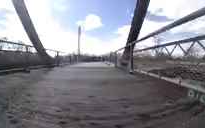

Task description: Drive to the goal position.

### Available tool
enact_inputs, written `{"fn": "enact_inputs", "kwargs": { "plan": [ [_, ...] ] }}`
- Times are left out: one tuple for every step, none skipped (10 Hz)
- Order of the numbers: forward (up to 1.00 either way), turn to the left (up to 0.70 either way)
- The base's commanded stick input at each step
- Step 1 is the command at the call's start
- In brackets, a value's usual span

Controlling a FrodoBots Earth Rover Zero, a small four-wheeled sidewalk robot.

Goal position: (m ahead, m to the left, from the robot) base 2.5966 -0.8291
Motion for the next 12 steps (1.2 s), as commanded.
{"fn": "enact_inputs", "kwargs": {
  "plan": [
    [1.0,0.0],
    [1.0,0.0],
    [1.0,0.0],
    [1.0,0.0],
    [1.0,0.0],
    [1.0,0.0],
    [1.0,0.0],
    [1.0,0.0],
    [1.0,0.0],
    [1.0,0.0],
    [1.0,0.0],
    [1.0,0.0]
  ]
}}
